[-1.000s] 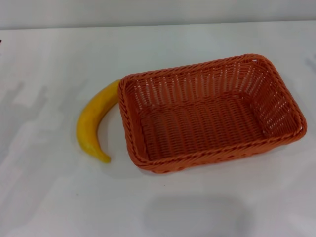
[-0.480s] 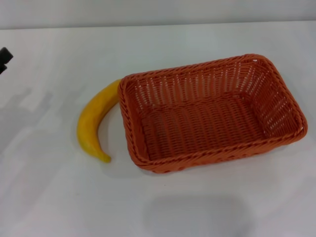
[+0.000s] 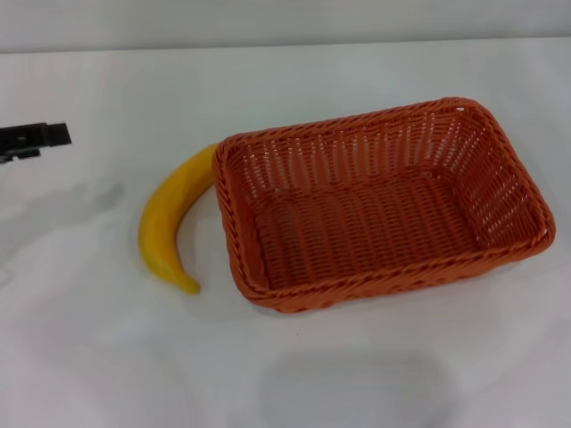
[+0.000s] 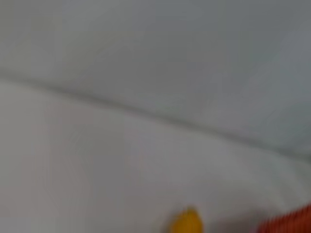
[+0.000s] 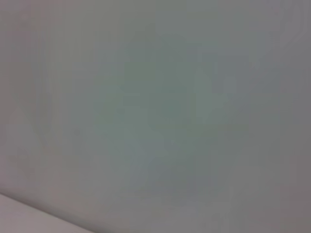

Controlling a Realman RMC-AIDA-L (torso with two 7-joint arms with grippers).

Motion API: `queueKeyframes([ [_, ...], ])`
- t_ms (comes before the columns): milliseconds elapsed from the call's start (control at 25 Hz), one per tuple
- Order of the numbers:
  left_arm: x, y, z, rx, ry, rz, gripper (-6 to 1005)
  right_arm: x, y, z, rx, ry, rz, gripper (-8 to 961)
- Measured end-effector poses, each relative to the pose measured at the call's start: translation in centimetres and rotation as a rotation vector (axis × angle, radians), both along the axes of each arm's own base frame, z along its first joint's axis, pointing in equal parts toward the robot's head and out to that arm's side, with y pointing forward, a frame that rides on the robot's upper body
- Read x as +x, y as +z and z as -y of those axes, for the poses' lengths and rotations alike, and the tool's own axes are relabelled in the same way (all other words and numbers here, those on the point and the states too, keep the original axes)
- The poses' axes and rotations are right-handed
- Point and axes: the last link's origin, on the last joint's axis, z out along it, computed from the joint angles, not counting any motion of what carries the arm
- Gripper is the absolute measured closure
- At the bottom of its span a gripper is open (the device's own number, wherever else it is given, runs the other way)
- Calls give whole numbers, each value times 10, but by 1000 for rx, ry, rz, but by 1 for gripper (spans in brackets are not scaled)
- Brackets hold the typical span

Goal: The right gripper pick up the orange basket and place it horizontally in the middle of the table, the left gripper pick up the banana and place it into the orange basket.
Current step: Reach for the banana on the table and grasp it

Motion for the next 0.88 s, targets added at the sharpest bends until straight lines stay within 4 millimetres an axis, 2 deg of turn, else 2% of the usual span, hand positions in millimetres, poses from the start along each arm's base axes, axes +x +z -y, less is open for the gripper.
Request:
queueKeyframes([
  [120,10,2,-12,-111,80,-45,282,0,4,-2,30,2,14,98],
  [280,18,8,-26,-175,178,-119,282,1,11,-3,77,8,21,97],
  [520,24,13,-36,-237,288,-215,107,-2,26,-6,140,13,24,97],
  [720,22,4,-43,-279,318,-236,107,-11,28,-14,173,29,14,97],
  [880,26,-12,-56,-293,278,-252,108,-14,25,-17,175,32,2,97],
])
